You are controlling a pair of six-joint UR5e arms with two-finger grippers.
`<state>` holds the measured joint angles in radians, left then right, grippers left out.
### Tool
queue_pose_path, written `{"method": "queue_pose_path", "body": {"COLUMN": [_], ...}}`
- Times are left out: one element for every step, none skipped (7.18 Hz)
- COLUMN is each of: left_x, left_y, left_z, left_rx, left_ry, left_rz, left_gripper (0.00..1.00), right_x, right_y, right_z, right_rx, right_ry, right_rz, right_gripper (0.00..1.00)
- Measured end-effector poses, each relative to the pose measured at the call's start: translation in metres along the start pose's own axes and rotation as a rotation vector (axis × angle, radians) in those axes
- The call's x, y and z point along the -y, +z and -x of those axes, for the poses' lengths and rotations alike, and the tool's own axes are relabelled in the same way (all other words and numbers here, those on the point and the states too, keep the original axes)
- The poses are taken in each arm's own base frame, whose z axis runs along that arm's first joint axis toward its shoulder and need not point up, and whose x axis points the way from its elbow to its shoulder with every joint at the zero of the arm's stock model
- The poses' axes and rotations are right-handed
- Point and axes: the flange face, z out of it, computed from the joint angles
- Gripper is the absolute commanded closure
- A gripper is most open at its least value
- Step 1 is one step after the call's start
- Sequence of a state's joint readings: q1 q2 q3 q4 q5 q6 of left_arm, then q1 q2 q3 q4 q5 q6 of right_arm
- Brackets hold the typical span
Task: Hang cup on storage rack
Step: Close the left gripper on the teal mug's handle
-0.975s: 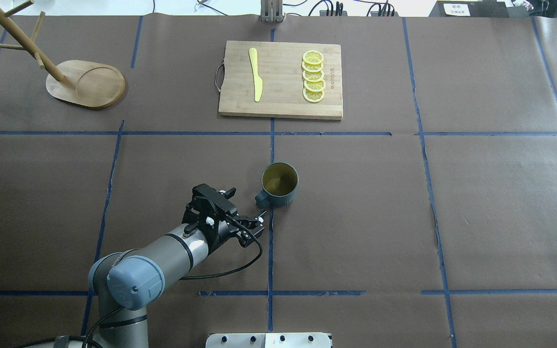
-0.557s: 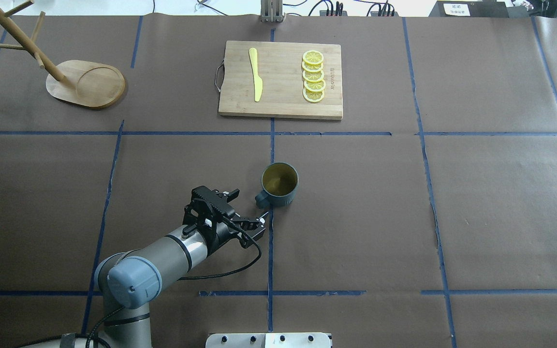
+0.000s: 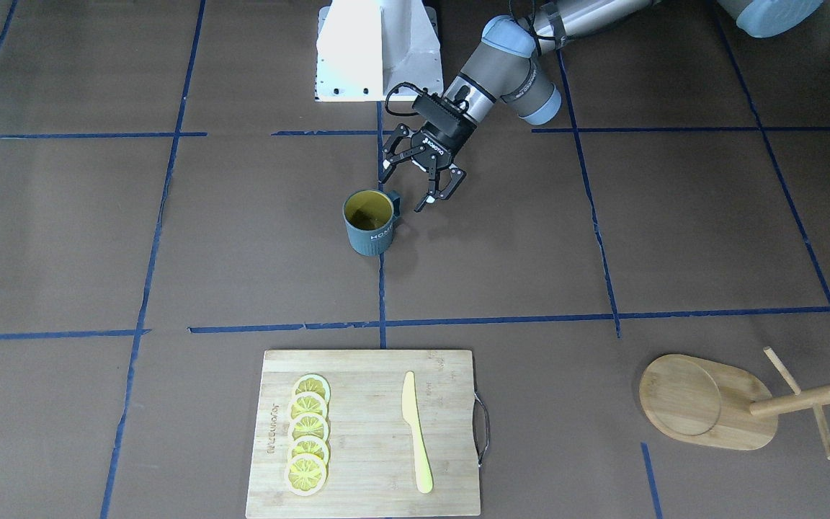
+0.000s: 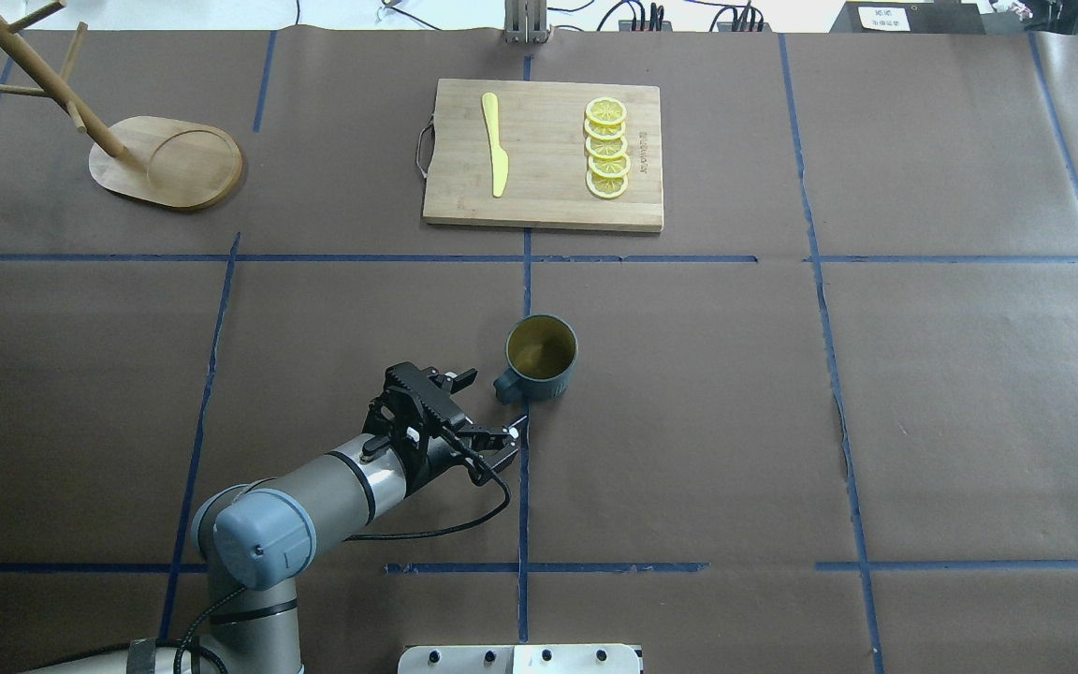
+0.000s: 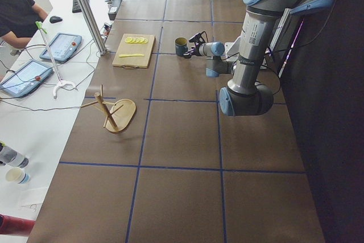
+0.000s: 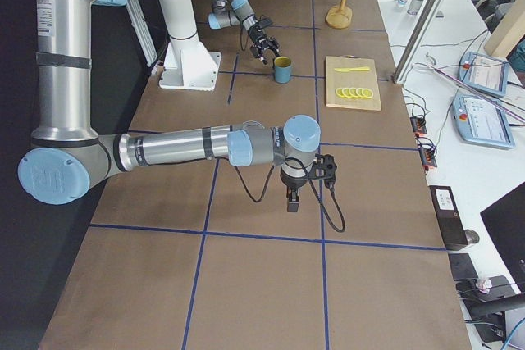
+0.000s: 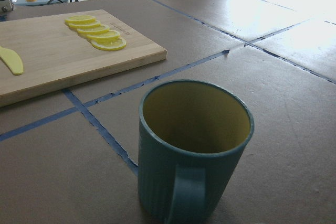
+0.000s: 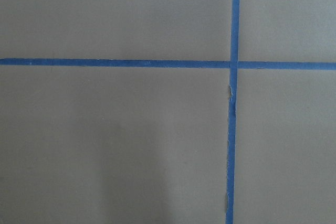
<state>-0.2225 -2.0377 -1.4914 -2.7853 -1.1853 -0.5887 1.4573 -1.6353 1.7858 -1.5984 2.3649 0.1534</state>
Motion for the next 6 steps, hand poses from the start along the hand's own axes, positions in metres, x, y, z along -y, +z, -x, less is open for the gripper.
{"method": "queue_pose_path", "body": {"left_x": [0.001,0.000,0.000,0.001,0.001,0.001], "left_y": [0.002,0.004,0.007,0.010,0.012,0.013], "left_z": [-0.001,0.000,0.002,0.003,0.004,0.004], "left_rx": [-0.001,0.001,0.005,0.008,0.006,-0.001], "left_ry": [0.008,0.012,0.015,0.018,0.019,0.019], "left_rz": [-0.001,0.000,0.002,0.005,0.008,0.014], "left_gripper": [0.20,0.23,0.27,0.33,0.39,0.45], "right_x": [0.000,0.000,0.000,0.000,0.000,0.000], "right_y": [0.000,0.000,0.000,0.000,0.000,0.001], "right_z": [0.000,0.001,0.001,0.000,0.000,-0.001], "right_rx": [0.001,0.002,0.002,0.001,0.001,0.002], "right_ry": [0.000,-0.001,-0.001,0.000,0.001,0.002], "right_rz": [0.000,-0.001,-0.001,0.000,0.001,0.002], "right_gripper": [0.00,0.00,0.00,0.00,0.00,0.00]}}
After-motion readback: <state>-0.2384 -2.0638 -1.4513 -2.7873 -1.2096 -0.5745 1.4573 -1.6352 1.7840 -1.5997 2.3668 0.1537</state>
